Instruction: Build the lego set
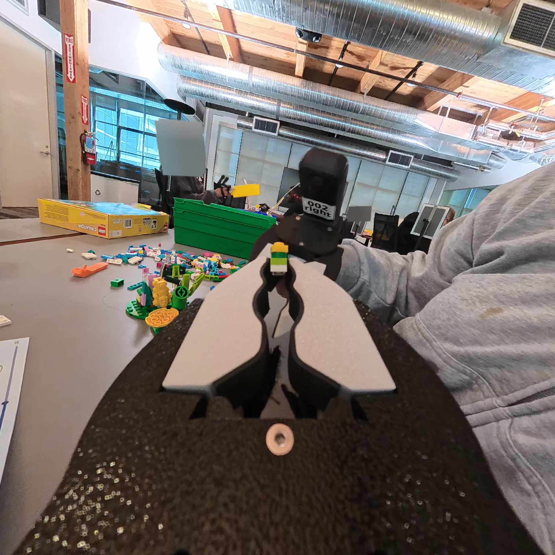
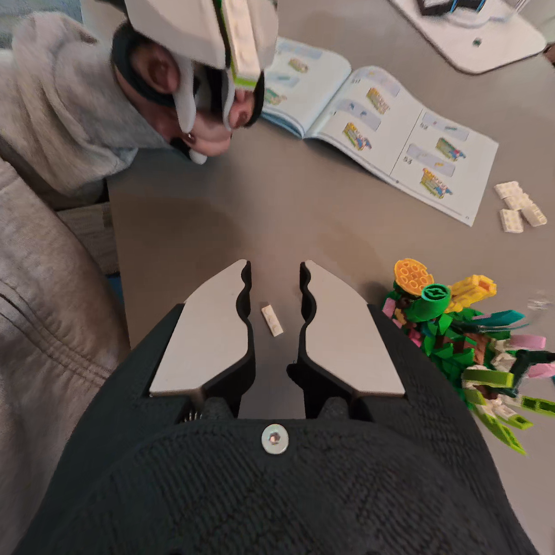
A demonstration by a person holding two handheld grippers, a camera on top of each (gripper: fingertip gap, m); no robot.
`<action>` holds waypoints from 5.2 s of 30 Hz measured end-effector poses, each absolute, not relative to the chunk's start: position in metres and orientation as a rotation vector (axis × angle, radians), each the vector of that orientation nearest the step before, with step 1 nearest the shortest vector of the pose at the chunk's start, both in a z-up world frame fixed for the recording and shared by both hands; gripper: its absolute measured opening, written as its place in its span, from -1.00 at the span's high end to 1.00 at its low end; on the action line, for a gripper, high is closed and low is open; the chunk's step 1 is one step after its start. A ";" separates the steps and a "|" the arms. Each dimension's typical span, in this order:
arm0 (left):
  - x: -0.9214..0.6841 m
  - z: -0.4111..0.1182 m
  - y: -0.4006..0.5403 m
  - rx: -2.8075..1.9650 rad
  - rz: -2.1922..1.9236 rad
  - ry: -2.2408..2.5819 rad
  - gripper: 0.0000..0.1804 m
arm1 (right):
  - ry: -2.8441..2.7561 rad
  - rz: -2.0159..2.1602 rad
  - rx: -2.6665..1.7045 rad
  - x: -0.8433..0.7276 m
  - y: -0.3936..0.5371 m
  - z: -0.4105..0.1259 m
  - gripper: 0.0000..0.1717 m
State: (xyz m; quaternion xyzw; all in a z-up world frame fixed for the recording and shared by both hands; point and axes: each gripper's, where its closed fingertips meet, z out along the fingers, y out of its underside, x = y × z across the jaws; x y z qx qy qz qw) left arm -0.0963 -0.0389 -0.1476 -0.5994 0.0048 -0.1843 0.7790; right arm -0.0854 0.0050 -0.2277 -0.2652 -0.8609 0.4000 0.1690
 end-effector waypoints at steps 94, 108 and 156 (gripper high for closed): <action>-0.060 -0.138 -0.047 -1.228 -0.667 0.198 0.91 | -2.759 1.212 -0.120 -0.054 -0.048 -0.150 0.79; -0.071 -0.135 -0.043 -1.237 -0.270 0.218 0.91 | -2.584 1.270 -0.363 -0.074 -0.051 -0.140 0.92; -0.083 -0.145 -0.036 -1.332 0.103 0.255 0.92 | -2.320 0.893 -0.054 -0.078 -0.036 -0.141 0.92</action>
